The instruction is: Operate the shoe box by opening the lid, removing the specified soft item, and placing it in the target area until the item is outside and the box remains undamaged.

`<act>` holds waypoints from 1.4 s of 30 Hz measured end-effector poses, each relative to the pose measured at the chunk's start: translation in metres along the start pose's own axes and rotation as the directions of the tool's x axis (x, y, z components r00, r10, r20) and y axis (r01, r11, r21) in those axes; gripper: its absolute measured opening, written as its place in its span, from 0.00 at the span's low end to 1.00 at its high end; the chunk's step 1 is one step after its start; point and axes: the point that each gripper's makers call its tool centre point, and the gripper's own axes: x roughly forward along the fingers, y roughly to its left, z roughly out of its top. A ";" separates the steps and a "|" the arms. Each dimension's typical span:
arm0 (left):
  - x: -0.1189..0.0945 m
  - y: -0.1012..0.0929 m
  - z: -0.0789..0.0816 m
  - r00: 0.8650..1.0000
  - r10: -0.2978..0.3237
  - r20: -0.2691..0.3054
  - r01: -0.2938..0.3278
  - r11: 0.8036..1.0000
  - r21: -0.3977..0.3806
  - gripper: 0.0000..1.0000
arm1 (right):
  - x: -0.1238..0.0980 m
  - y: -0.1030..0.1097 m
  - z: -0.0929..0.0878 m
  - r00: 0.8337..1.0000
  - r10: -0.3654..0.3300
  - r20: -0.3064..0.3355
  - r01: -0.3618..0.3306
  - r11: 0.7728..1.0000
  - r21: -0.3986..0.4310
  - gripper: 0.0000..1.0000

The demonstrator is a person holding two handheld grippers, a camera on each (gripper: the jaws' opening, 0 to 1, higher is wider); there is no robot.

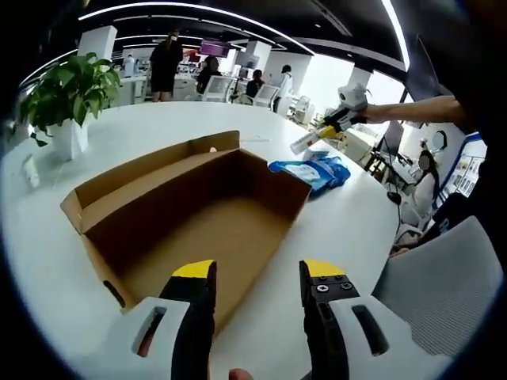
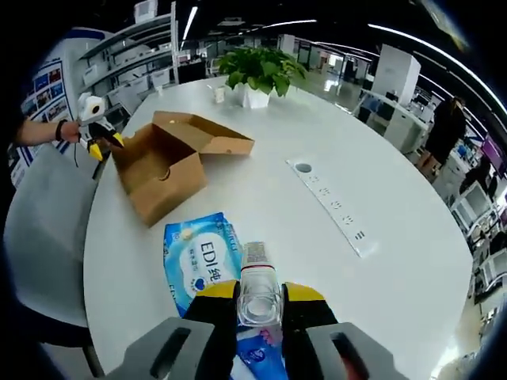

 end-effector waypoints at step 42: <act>0.000 0.010 -0.004 1.000 0.027 -0.011 -0.027 1.000 0.002 0.43 | 0.027 -0.018 -0.019 0.960 0.017 -0.278 -0.092 0.961 -0.261 0.16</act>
